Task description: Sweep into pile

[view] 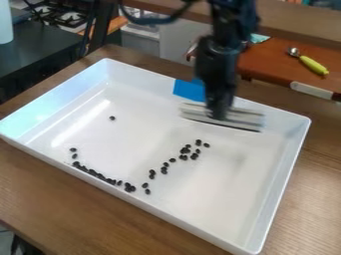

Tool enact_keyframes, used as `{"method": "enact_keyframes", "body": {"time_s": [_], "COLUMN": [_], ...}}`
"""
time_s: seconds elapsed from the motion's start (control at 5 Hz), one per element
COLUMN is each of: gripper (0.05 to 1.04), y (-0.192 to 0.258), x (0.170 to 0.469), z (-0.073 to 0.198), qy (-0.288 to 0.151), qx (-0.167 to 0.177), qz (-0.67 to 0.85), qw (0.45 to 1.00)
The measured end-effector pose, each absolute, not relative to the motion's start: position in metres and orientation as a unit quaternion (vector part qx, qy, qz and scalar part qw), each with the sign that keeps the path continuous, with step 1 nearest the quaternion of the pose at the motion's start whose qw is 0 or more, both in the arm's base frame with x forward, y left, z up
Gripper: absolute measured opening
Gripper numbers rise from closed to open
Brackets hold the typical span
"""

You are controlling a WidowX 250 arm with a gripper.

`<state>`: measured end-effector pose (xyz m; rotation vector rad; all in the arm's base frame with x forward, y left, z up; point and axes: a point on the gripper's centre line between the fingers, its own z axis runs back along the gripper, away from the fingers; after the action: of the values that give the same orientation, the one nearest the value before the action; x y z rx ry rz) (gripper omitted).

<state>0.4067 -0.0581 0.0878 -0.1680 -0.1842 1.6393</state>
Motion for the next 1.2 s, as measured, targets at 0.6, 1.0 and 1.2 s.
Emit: {"method": "enact_keyframes", "body": {"time_s": [0.6,1.0,1.2], "gripper": [0.34,0.34,0.34], "y": [-0.072,-0.027,-0.012], "x": [0.419,0.396,0.385], "z": [0.06,0.062,0.063], "qy": [-0.135,-0.138,-0.134], "qx": [-0.092,-0.08,-0.079], "qz": [0.643,0.626,0.623], "qw": [0.748,0.764,0.767]}}
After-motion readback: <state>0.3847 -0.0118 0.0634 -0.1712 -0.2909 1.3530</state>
